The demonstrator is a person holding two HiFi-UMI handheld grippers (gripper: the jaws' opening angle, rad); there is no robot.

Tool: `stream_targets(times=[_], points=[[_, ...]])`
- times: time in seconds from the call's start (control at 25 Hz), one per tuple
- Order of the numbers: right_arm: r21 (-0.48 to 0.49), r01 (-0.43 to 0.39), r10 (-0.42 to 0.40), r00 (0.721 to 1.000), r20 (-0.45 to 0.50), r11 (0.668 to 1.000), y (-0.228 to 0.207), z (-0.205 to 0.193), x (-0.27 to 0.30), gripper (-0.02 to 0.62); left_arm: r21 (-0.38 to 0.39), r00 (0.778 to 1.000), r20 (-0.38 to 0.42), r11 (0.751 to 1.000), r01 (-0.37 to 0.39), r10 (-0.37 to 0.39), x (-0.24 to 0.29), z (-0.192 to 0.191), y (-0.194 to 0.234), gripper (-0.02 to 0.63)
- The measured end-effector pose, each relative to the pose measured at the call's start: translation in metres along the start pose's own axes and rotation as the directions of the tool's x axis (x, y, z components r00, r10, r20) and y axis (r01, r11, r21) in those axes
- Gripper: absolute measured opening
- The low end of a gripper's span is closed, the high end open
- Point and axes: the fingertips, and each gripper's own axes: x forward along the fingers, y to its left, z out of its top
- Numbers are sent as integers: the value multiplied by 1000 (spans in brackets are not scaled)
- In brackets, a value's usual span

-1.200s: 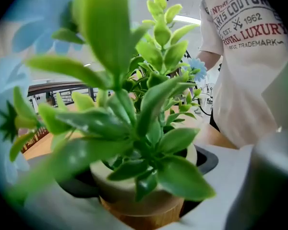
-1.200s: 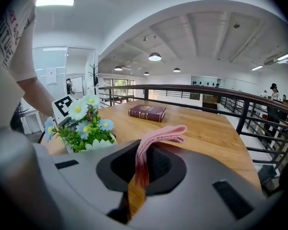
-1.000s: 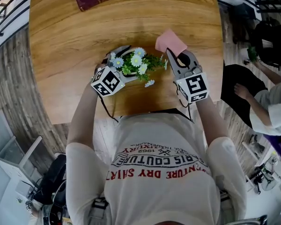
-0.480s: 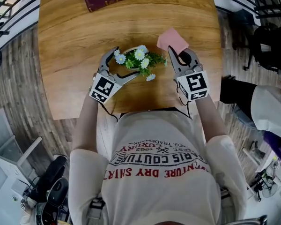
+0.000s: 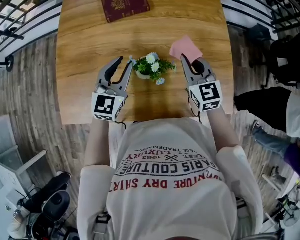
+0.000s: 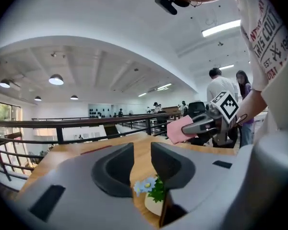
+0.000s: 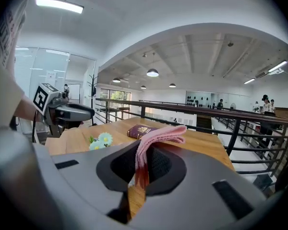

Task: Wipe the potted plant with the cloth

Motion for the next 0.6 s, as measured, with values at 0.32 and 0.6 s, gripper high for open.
stream_targets(times=[0.32, 0.6], points=[[-20, 1, 1, 996, 92, 1000, 8, 31, -14, 37, 100, 992, 42, 987, -124, 121, -15, 45, 10, 23], [-24, 17, -12, 986, 168, 1000, 12, 52, -25, 37, 62, 990, 44, 989, -134, 132, -29, 61, 10, 15]])
